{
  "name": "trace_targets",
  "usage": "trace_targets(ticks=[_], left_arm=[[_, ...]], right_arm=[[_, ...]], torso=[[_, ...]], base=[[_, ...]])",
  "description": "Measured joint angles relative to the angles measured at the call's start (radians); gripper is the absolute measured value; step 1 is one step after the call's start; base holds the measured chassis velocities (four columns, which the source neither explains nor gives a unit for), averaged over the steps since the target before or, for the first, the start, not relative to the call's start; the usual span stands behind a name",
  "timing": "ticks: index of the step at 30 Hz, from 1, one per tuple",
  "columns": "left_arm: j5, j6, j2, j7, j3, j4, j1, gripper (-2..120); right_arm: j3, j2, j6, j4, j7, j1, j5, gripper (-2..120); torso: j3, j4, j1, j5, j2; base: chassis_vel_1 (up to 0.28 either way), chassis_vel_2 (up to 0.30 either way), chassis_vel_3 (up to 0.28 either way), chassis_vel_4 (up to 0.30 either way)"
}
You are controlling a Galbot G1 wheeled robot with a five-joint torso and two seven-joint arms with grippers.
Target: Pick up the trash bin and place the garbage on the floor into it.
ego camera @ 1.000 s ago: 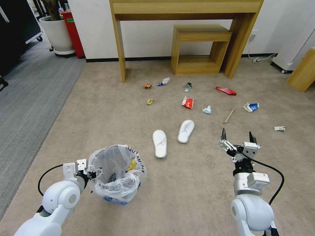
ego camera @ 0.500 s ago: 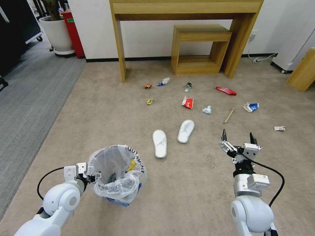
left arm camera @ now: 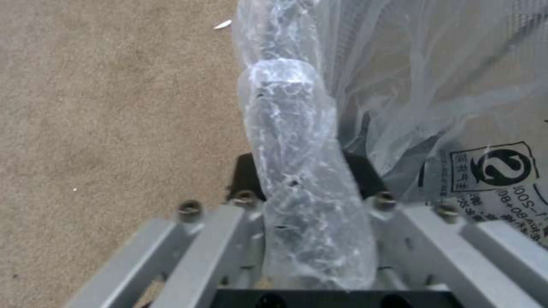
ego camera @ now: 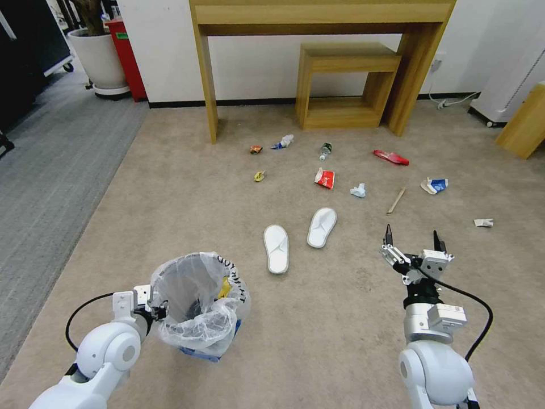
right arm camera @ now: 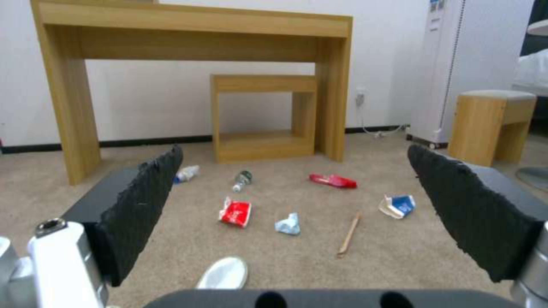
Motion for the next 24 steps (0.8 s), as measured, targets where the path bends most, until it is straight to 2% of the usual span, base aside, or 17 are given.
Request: trace_targets(ticks=[1, 3, 5, 14, 24], left_arm=[[0.0, 0.0, 0.0, 0.0, 0.0, 0.0, 0.0, 20], [0.004, -0.005, -0.004, 0.005, 0.0, 0.0, 0.003, 9], [0.003, -0.006, -0.005, 0.011, 0.0, 0.0, 0.004, 5], [0.006, -0.013, -0.027, 0.016, -0.019, -0.016, 0.009, 4], [-0.066, 0.01, -0.013, -0.037, -0.076, -0.123, 0.035, 1]], right_arm=[[0.0, 0.0, 0.0, 0.0, 0.0, 0.0, 0.0, 100], [-0.003, 0.0, -0.001, 0.0, 0.0, 0.001, 0.0, 100], [-0.003, -0.002, -0.003, 0.0, 0.0, 0.003, 0.0, 100], [-0.006, -0.017, -0.018, 0.001, 0.004, 0.004, 0.008, 100], [-0.01, -0.029, -0.031, 0.009, 0.004, 0.006, 0.015, 100]], torso=[[0.0, 0.0, 0.0, 0.0, 0.0], [0.0, 0.0, 0.0, 0.0001, 0.0], [0.0, 0.0, 0.0, -0.0001, 0.0], [0.0, -0.0001, 0.0, -0.0008, 0.0], [0.0, 0.0, 0.0, -0.0001, 0.0]], base=[[0.0, 0.0, 0.0, 0.0], [0.0, 0.0, 0.0, 0.0], [0.0, 0.0, 0.0, 0.0], [0.0, 0.0, 0.0, 0.0], [0.0, 0.0, 0.0, 0.0]])
